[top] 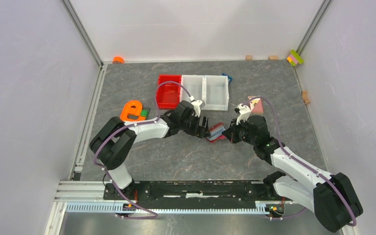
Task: Take the credit cards out of the card holder
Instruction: Open the card holder at the center of the board.
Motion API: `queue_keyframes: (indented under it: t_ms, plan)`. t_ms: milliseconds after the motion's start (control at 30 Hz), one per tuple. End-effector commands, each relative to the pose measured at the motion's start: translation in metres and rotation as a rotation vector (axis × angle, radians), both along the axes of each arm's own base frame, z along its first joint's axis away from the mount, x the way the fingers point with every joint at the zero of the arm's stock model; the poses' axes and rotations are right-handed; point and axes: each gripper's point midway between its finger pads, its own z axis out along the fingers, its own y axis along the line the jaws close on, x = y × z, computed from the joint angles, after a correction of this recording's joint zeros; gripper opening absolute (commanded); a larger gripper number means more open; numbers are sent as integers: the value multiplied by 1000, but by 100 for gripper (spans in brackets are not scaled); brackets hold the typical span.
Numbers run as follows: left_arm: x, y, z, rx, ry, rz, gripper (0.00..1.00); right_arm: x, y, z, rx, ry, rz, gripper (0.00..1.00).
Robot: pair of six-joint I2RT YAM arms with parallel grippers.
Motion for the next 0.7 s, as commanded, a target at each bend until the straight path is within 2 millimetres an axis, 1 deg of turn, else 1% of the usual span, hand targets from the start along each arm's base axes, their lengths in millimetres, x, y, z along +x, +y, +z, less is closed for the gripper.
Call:
queue_keyframes:
  t_ms: [0,100,267,333,367,467,667]
  plan:
    - [5,-4,32,-87,-102,-15,86,3,4,15,8,-49,27,0]
    - [7,-2,28,-64,-98,-10,85,2,4,16,2,-51,36,0]
    - [3,-8,22,-67,-65,-40,84,1,4,18,-5,-55,42,0]
    - [-1,-12,26,-98,-66,-72,87,0,4,19,-5,-54,48,0]
    - [-4,-15,28,-117,-66,-92,99,0,5,20,-4,-53,55,0]
    - [-6,-19,29,-129,-66,-117,100,-1,8,23,1,-53,74,0]
    - [-7,-26,21,-126,-32,-151,100,-3,12,25,11,-49,103,0]
